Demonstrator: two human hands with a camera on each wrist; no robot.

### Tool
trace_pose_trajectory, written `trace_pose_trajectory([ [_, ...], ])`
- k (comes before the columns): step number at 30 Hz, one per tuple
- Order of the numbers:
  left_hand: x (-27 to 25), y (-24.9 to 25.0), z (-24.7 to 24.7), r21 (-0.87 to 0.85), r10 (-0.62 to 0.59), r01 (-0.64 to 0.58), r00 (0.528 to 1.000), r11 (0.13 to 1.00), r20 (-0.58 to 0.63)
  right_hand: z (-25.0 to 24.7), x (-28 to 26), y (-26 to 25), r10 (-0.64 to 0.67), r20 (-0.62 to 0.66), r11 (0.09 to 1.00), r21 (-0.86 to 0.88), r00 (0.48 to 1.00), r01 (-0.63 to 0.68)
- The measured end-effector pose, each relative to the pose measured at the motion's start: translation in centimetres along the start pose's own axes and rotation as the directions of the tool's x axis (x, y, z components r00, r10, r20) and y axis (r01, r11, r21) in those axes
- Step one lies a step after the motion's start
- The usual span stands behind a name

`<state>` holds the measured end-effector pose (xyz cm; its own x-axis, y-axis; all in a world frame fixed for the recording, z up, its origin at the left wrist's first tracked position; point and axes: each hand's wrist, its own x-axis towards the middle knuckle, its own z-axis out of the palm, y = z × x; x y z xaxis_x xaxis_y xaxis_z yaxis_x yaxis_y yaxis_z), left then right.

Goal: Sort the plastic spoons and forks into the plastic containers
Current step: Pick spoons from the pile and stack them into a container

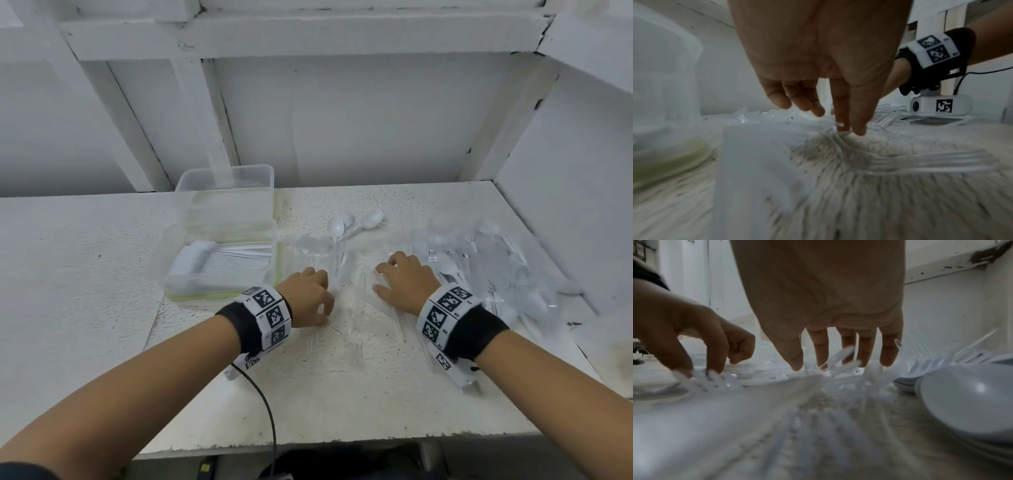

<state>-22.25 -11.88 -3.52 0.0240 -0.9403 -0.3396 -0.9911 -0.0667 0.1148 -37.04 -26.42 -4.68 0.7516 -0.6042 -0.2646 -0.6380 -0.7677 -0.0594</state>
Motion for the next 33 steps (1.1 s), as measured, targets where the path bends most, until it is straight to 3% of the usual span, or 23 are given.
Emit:
trace_pose_trajectory([
  [4,-0.5,-0.3,-0.3,-0.026,0.055,-0.061,0.981,0.998,-0.188,-0.1,-0.3,-1.0,-0.019,-0.092,0.993,0.117,0.996,0.030],
  [8,-1.4,-1.4,-1.3,-0.165,0.046,-0.127,0.905,0.978,-0.424,-1.3,-0.1,-1.7,-0.066,-0.288,0.935,0.316,0.955,0.160],
  [10,-1.6,-1.9,-1.7,-0.220,0.043,-0.170,0.872,0.961,-0.488,-1.8,0.2,-2.1,-0.078,-0.312,0.889,0.408,0.947,0.208],
  [17,-2.3,-2.5,-1.2,-0.245,0.132,-0.282,0.862,0.928,-0.489,-1.1,0.2,-2.8,-0.177,-0.148,0.879,0.421,0.973,0.223],
  [22,-3.1,-2.1,-0.6,-0.217,0.187,-0.294,0.894,0.931,-0.408,-0.5,-0.1,-2.3,-0.240,-0.044,0.872,0.430,0.970,0.235],
  [25,-4.0,-1.8,-1.7,-0.322,0.115,-0.268,0.898,0.908,-0.424,-0.6,-0.1,-2.0,-0.242,-0.020,0.882,0.412,0.970,0.228],
  [27,-4.2,-1.9,-3.2,-0.452,-0.015,-0.210,0.895,0.867,-0.445,-0.9,-0.1,-1.8,-0.237,-0.009,0.889,0.401,0.971,0.221],
  [29,-3.8,-2.3,-4.9,-0.630,-0.222,-0.169,0.842,0.758,-0.492,-1.3,0.1,-1.5,-0.214,-0.018,0.882,0.426,0.977,0.201],
  [30,-3.5,-2.6,-5.8,-0.740,-0.347,-0.178,0.796,0.649,-0.496,-1.6,0.2,-1.4,-0.202,-0.027,0.874,0.446,0.979,0.192],
  [31,-3.0,-3.0,-6.4,-0.845,-0.462,-0.215,0.757,0.490,-0.461,-2.1,0.4,-1.3,-0.183,-0.040,0.866,0.467,0.982,0.180],
  [33,-2.4,-3.3,-7.6,-0.940,-0.588,-0.317,0.740,0.124,-0.327,-3.2,1.2,-1.2,-0.124,-0.079,0.843,0.517,0.989,0.148],
])
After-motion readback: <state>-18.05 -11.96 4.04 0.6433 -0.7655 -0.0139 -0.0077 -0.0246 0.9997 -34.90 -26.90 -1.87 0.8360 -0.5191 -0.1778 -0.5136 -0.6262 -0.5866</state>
